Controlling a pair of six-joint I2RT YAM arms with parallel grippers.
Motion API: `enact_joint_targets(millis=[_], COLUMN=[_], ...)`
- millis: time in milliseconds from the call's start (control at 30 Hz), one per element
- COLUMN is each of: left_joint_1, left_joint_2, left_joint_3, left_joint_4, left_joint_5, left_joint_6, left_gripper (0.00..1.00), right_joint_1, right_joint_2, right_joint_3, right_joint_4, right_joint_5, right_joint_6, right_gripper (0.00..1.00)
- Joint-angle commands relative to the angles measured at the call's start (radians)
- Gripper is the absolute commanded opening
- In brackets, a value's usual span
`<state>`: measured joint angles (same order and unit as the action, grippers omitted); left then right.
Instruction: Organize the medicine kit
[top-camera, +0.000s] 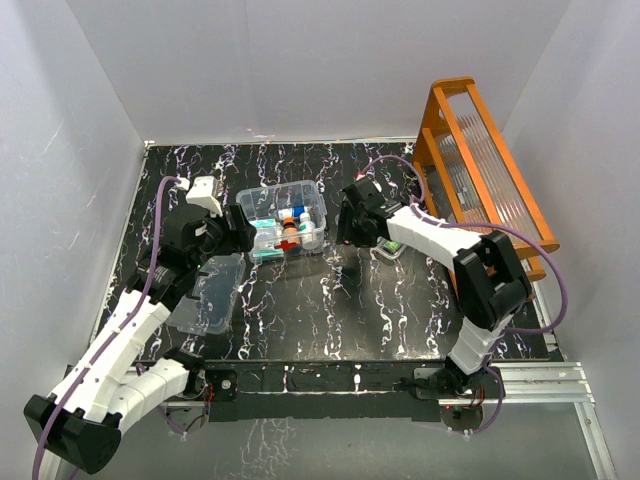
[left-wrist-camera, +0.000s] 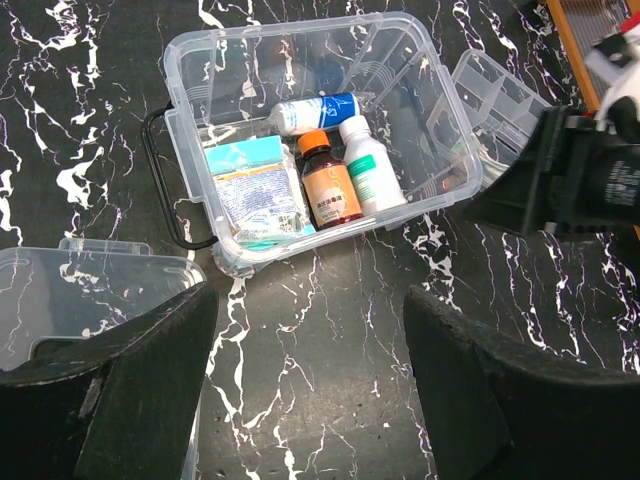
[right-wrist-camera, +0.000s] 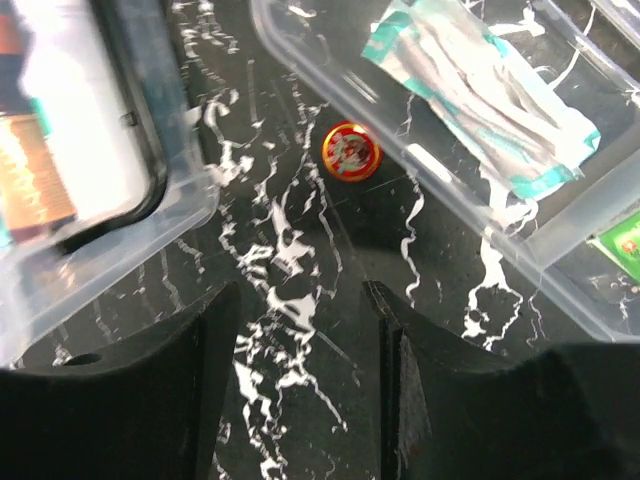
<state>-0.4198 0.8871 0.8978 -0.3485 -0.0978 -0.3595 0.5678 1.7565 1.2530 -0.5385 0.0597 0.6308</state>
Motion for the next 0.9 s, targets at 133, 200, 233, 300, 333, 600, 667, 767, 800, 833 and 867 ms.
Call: enact_joint_targets(millis=[133,200,233,300,333,600,667,767,800,833,867], left_joint_1=[0.006,0.006,0.005,0.006,0.006,0.006,0.006,0.006,0.006,0.006,0.006], left_joint_2=[-0.034,-0.036,-0.036,-0.036,-0.035,-0.039,-0.043,-0.042,-0.041,-0.039,-0.037], left_joint_3=[0.011,0.007,0.006,0.006,0.005,-0.005,-0.009,-0.010,-0.008,-0.006,-0.004], left_joint_4=[0.004,0.006,0.006,0.006,0.007,0.006,0.009,0.013,0.014,0.014,0.014], left_joint_5=[-0.009,-0.009,-0.011,-0.010,-0.012,-0.015,-0.017,-0.017,-0.015,-0.014,-0.014], left_joint_6=[-0.010,-0.012,-0.012,-0.012,-0.012,-0.013,-0.013,-0.015,-0.015,-0.015,-0.015], left_gripper=[0.73,0.73,0.73,0.73,0.73,0.73,0.74,0.73,0.73,0.73,0.73], right_joint_1=[-0.009,-0.009,-0.009,-0.010,-0.009,-0.009,-0.009,-0.008,-0.009,-0.008,-0.008], right_joint_2=[0.121,0.139,0.147,0.165,0.174,0.237,0.242,0.257,0.261,0.267,0.270], right_joint_3=[0.108,0.124,0.133,0.152,0.161,0.230,0.235,0.248,0.252,0.254,0.257], right_joint_4=[0.005,-0.008,-0.010,-0.017,-0.020,-0.056,-0.057,-0.067,-0.069,-0.071,-0.071], right_joint_5=[0.103,0.125,0.130,0.142,0.146,0.201,0.213,0.211,0.210,0.211,0.209], right_joint_6=[0.021,0.017,0.012,0.007,0.001,-0.029,-0.041,-0.055,-0.057,-0.058,-0.061], right_gripper=[0.46,0.45,0.44,0.43,0.43,0.43,0.43,0.43,0.43,0.42,0.42])
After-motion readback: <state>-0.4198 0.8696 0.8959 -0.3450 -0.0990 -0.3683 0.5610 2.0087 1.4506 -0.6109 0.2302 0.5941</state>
